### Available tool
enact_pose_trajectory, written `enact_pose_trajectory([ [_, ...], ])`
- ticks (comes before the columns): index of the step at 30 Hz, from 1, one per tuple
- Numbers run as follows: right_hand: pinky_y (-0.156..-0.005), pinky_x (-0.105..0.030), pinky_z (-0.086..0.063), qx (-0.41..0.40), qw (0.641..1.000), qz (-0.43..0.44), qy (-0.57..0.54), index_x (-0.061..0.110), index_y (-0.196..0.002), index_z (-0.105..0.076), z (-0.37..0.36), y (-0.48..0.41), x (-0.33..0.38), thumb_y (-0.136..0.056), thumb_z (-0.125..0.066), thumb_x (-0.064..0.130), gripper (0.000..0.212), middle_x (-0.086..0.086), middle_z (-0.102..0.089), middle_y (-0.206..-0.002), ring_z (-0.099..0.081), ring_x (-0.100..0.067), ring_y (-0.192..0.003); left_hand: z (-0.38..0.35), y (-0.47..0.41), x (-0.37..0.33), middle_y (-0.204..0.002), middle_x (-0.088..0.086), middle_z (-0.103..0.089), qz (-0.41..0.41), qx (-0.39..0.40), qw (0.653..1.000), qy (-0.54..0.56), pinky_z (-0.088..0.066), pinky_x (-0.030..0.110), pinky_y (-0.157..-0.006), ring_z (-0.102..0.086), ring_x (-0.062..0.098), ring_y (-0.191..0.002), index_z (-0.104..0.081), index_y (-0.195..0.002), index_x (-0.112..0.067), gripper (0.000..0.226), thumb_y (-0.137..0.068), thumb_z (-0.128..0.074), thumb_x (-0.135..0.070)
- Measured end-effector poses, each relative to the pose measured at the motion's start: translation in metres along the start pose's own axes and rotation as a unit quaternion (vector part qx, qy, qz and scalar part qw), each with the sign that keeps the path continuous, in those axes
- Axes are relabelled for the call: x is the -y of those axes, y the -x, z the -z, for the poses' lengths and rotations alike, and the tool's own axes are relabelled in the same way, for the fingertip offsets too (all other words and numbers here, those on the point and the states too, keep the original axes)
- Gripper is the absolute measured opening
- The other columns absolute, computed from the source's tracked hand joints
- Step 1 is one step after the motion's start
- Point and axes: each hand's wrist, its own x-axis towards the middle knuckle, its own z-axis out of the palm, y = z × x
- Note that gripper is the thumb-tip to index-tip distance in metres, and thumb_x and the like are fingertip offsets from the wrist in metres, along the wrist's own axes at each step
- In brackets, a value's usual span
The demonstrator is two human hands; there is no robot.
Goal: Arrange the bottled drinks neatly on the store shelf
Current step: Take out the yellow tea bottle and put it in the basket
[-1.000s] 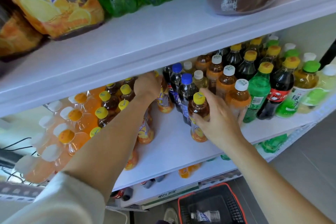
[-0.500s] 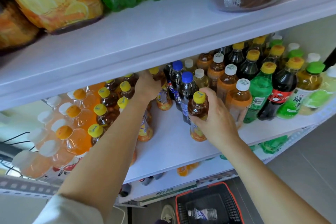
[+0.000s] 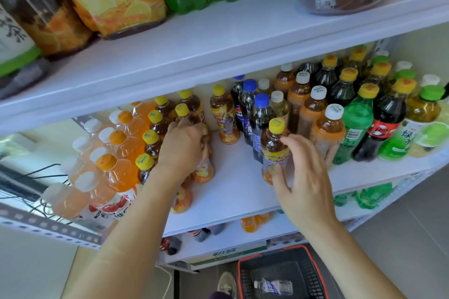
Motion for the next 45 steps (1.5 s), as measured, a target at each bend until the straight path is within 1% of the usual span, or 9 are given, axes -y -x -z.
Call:
enact_pose_trajectory([
  [3,-0.096,-0.002,-0.027,0.056,0.996,-0.005,-0.066,0.007,-0.129,-0.053,-0.002,0.018,0.002,-0.082,-0.07,0.001,0.05,-0.008,-0.056,-0.128,-0.052,-0.023,-0.113,0.014,0.014,-0.008,-0.107,0.008,-0.066,-0.031,0.004,0.995,0.099,-0.046,0.034,-0.079,-0.06,0.031,-0.101,-0.07,-0.105,-0.019,0.018,-0.087,-0.067,-0.018],
  [8,-0.103,-0.015,-0.034,0.218,0.93,-0.183,-0.235,0.037,-0.136,-0.046,-0.006,0.04,-0.003,-0.085,-0.065,0.053,0.057,0.019,-0.045,-0.14,-0.04,0.003,-0.13,0.042,0.053,-0.024,-0.068,-0.018,-0.066,-0.045,-0.095,0.961,0.256,-0.044,0.014,-0.058,-0.06,-0.001,-0.061,-0.075,-0.089,-0.028,0.01,-0.08,-0.078,-0.028],
  [12,-0.075,-0.043,-0.057,0.272,0.643,-0.492,-0.521,0.028,-0.121,-0.065,0.015,0.044,-0.013,-0.079,-0.053,0.065,0.057,-0.01,-0.068,-0.123,-0.067,-0.034,-0.105,0.074,0.069,-0.039,-0.077,-0.014,-0.074,-0.021,-0.121,0.863,0.489,-0.056,0.024,-0.061,-0.07,0.011,-0.07,-0.075,-0.088,-0.029,0.013,-0.078,-0.079,-0.037],
  [15,-0.068,-0.045,-0.058,0.335,0.572,-0.49,-0.566,0.008,-0.121,-0.068,0.033,0.052,-0.014,-0.083,-0.053,0.056,0.062,-0.03,-0.066,-0.114,-0.071,-0.041,-0.083,0.079,0.068,-0.057,-0.078,-0.002,-0.076,-0.001,-0.119,0.777,0.618,-0.052,0.018,-0.054,-0.069,0.009,-0.067,-0.076,-0.085,-0.022,0.014,-0.077,-0.076,-0.032],
  [22,-0.072,-0.042,-0.058,0.245,0.652,-0.41,-0.589,0.006,-0.116,-0.07,0.05,0.062,0.002,-0.067,-0.078,0.06,0.073,-0.024,-0.071,-0.103,-0.07,-0.032,-0.084,0.062,0.062,-0.076,-0.091,0.002,-0.076,0.081,-0.063,0.663,0.741,-0.055,0.042,-0.08,-0.07,0.018,-0.086,-0.072,-0.105,-0.019,0.037,-0.074,-0.077,-0.039],
  [27,-0.08,-0.03,-0.056,0.153,0.784,-0.333,-0.5,0.03,-0.109,-0.072,0.054,0.059,0.014,-0.056,-0.079,0.073,0.069,-0.004,-0.075,-0.109,-0.071,-0.021,-0.101,0.048,0.081,-0.1,-0.111,-0.007,-0.073,0.096,0.021,0.659,0.746,-0.058,0.029,-0.08,-0.07,0.016,-0.104,-0.047,-0.137,-0.021,0.079,-0.069,-0.082,-0.041],
  [30,-0.075,-0.022,-0.056,0.128,0.844,-0.288,-0.435,0.036,-0.106,-0.07,0.058,0.06,0.018,-0.069,-0.071,0.068,0.049,0.003,-0.076,-0.102,-0.072,-0.016,-0.095,0.039,0.089,-0.112,-0.117,0.006,-0.071,0.132,0.032,0.628,0.766,-0.058,0.045,-0.086,-0.07,0.024,-0.103,-0.041,-0.142,-0.02,0.091,-0.063,-0.086,-0.032],
  [35,-0.068,-0.016,-0.054,0.124,0.867,-0.261,-0.405,0.042,-0.103,-0.068,0.062,0.061,0.02,-0.078,-0.069,0.054,0.027,0.007,-0.076,-0.097,-0.072,-0.009,-0.087,0.038,0.088,-0.117,-0.113,0.016,-0.071,0.171,-0.004,0.562,0.809,-0.059,0.047,-0.079,-0.072,0.027,-0.091,-0.048,-0.139,-0.012,0.085,-0.062,-0.084,-0.018],
  [45,-0.075,-0.022,-0.056,0.159,0.846,-0.285,-0.422,0.046,-0.107,-0.064,0.068,0.062,0.007,-0.068,-0.073,0.063,0.044,0.007,-0.075,-0.103,-0.072,-0.012,-0.094,0.04,0.089,-0.122,-0.114,0.021,-0.069,0.13,-0.002,0.542,0.831,-0.058,0.052,-0.083,-0.069,0.034,-0.092,-0.05,-0.136,-0.01,0.077,-0.065,-0.08,-0.006],
])
